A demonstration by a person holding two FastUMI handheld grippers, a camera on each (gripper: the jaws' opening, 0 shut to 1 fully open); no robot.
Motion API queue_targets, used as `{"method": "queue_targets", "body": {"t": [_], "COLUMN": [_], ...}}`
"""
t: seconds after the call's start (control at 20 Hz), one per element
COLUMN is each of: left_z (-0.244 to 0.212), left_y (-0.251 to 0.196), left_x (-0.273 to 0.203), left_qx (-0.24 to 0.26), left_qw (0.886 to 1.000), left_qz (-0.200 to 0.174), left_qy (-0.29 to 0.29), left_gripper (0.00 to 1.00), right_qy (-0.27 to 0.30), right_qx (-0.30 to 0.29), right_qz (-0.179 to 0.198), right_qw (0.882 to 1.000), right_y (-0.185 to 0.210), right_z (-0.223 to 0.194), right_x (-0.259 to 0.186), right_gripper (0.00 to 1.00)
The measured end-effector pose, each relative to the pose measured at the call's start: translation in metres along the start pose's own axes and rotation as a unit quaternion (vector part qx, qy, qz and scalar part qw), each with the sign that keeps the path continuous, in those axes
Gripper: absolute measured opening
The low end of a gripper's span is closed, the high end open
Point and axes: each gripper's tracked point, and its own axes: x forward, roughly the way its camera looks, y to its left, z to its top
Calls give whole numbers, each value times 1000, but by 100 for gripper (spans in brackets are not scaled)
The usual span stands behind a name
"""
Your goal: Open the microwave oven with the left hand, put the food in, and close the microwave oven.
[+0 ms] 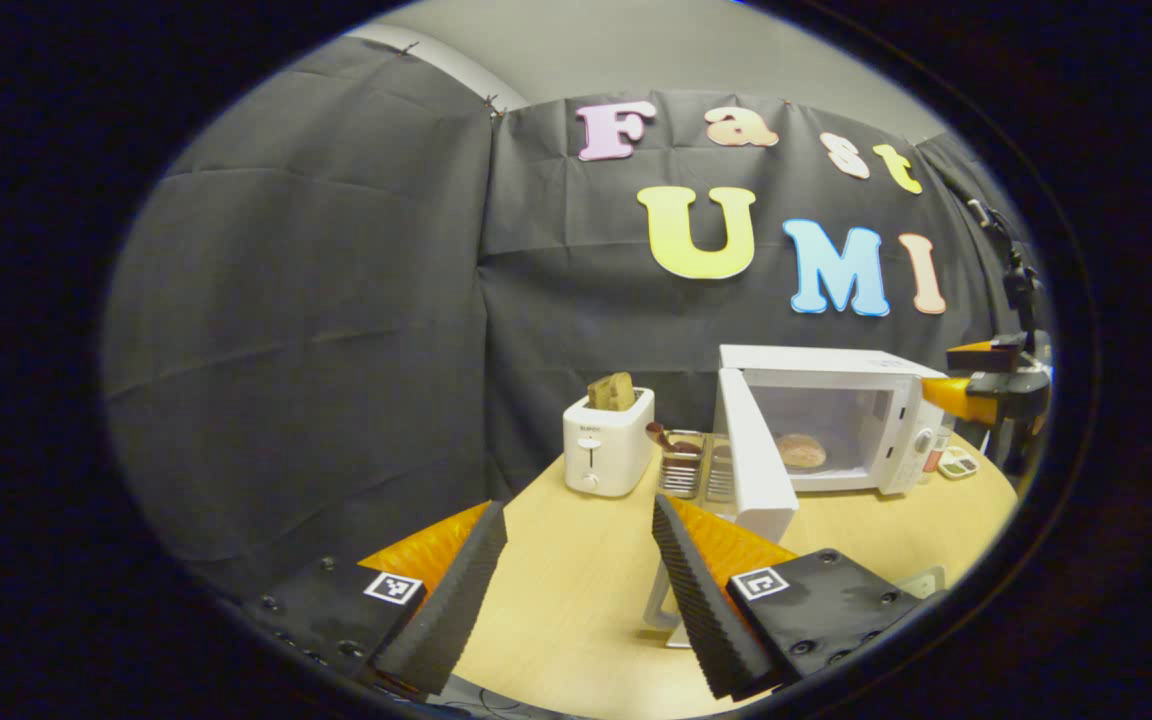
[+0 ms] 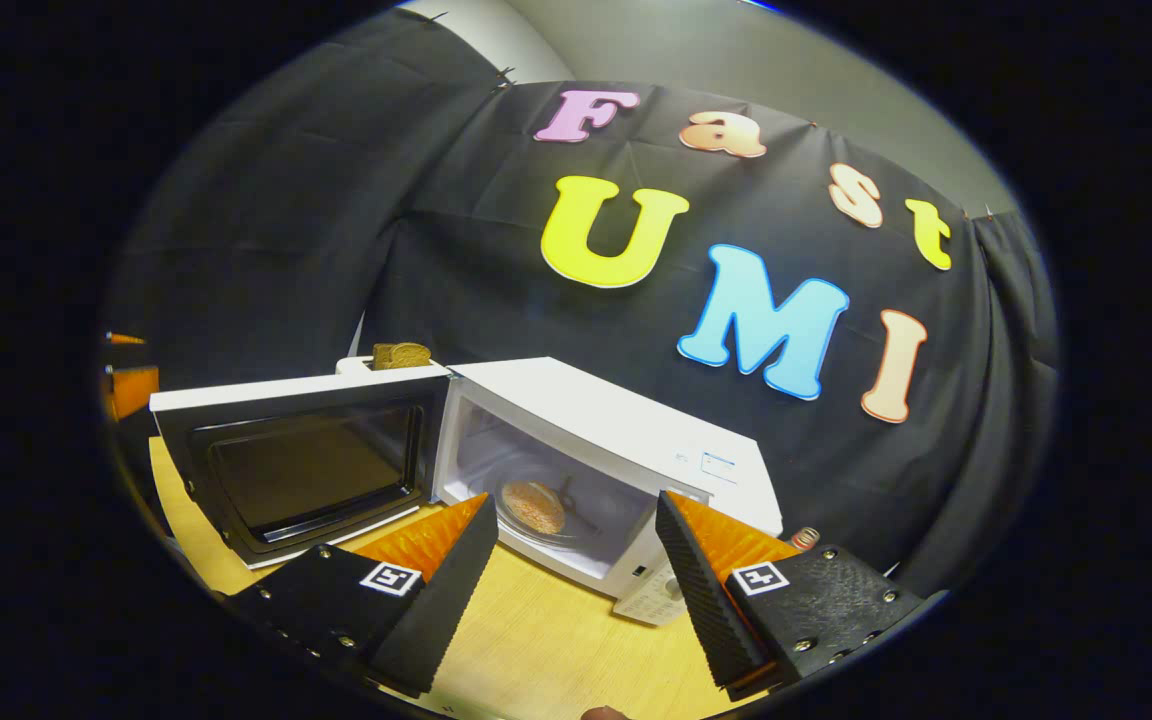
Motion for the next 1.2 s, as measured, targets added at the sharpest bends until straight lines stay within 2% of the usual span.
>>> {"method": "queue_targets", "body": {"t": [0.15,0.2,0.35,0.45,0.5,0.7,0.8,1.2], "left_z": [-21,-26,-38,-45,-45,-49,-50,-34], "left_y": [-4,-6,-17,-13,-19,-37,-57,-159], "left_x": [15,20,34,40,38,44,39,37], "left_qx": [2,0,-7,-2,-6,-5,-9,32], "left_qw": [1000,1000,999,999,998,997,995,982], "left_qz": [-15,-20,-41,-25,-39,-59,-80,-173], "left_qy": [16,20,34,40,47,53,61,63], "left_gripper": [77,67,43,27,11,8,8,8], "right_qy": [3,7,23,24,23,18,19,24], "right_qx": [9,7,14,36,45,58,58,87], "right_qz": [-28,-38,-64,-76,-83,-109,-117,-130], "right_qw": [1000,999,998,996,995,992,991,987], "right_y": [-20,-26,-41,-48,-52,-74,-85,-118], "right_z": [-7,-12,-29,-31,-29,-28,-30,-36], "right_x": [-26,-33,-53,-67,-72,-90,-94,-100], "right_gripper": [97,97,98,97,97,97,97,97]}}
